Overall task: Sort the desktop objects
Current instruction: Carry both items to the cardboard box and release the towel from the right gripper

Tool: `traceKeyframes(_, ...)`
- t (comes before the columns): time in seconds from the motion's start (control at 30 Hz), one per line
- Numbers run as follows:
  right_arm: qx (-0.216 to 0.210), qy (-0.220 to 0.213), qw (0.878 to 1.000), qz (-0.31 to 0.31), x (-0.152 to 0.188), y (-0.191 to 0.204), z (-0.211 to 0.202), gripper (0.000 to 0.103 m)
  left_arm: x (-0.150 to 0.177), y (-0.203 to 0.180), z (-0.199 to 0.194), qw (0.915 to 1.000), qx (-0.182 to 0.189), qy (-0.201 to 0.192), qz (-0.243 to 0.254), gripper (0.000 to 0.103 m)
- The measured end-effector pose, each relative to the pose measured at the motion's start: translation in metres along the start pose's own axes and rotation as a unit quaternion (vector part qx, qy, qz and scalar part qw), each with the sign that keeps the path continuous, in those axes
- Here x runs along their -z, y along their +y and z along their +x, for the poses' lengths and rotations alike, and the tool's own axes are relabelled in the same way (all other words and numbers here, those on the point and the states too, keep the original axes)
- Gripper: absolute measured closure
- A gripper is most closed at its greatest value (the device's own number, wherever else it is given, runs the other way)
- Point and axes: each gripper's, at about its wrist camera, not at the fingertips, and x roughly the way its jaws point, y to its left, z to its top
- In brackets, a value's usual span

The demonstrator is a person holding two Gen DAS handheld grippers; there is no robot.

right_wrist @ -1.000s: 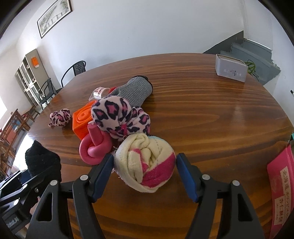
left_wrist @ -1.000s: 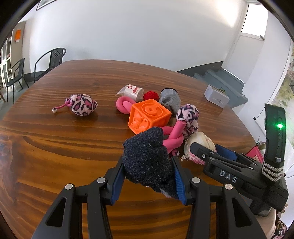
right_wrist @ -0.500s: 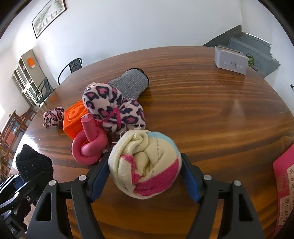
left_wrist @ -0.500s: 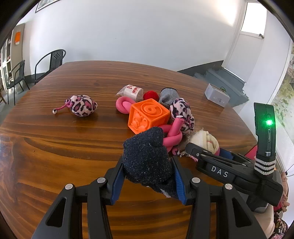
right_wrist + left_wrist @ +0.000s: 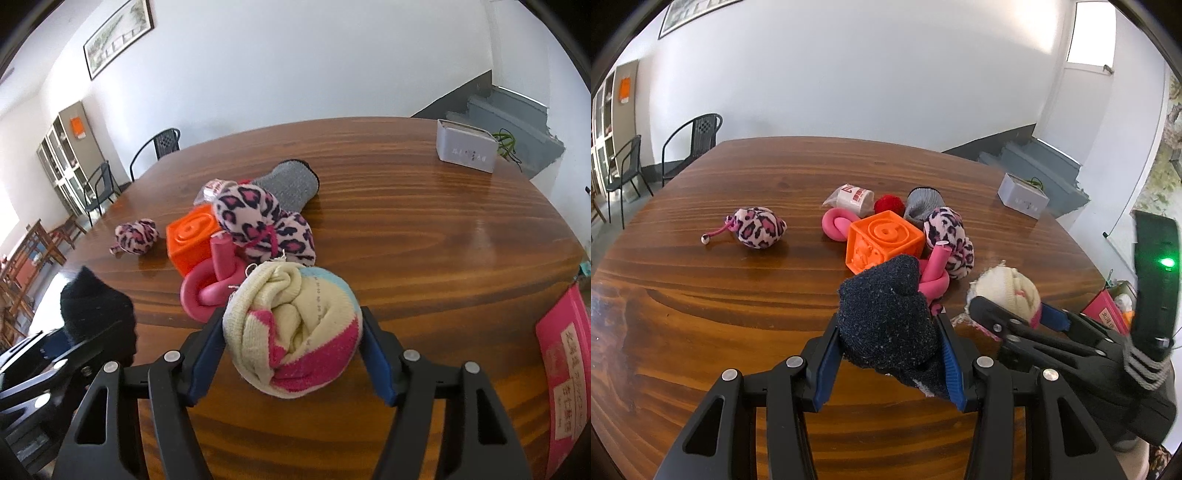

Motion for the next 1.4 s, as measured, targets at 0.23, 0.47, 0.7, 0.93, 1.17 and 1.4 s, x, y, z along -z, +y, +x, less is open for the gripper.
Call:
traceKeyframes(0.23, 0.000, -0.026, 0.999, 0.025, 0.008, -0.008, -0.026, 0.031, 0.002, -0.005, -0.002, 0.9999, -0.007, -0.008, 0.012, 0.053)
traceKeyframes(0.47, 0.014, -0.052, 0.998, 0.043, 0.022, -0.019, -0.051, 0.031, 0.006, -0.014, -0.004, 0.9994, -0.012, -0.013, 0.029, 0.053)
traceKeyframes(0.7, 0.035, -0.089, 0.993, 0.062, 0.042, -0.031, -0.088, 0.031, 0.013, -0.026, -0.006, 0.9989, -0.008, -0.015, 0.043, 0.053)
traceKeyframes(0.93, 0.068, -0.132, 0.986, 0.072, 0.058, -0.055, -0.136, 0.031, 0.025, -0.045, -0.012, 0.9985, 0.008, -0.010, 0.053, 0.053)
traceKeyframes(1.17, 0.116, -0.171, 0.973, 0.107, 0.069, -0.103, -0.189, 0.031, 0.033, -0.070, -0.022, 0.9973, 0.037, -0.008, 0.063, 0.053)
traceKeyframes(1.4, 0.178, -0.173, 0.958, 0.143, 0.068, -0.168, -0.221, 0.031, 0.038, -0.102, -0.027, 0.9942, 0.066, -0.003, 0.085, 0.053)
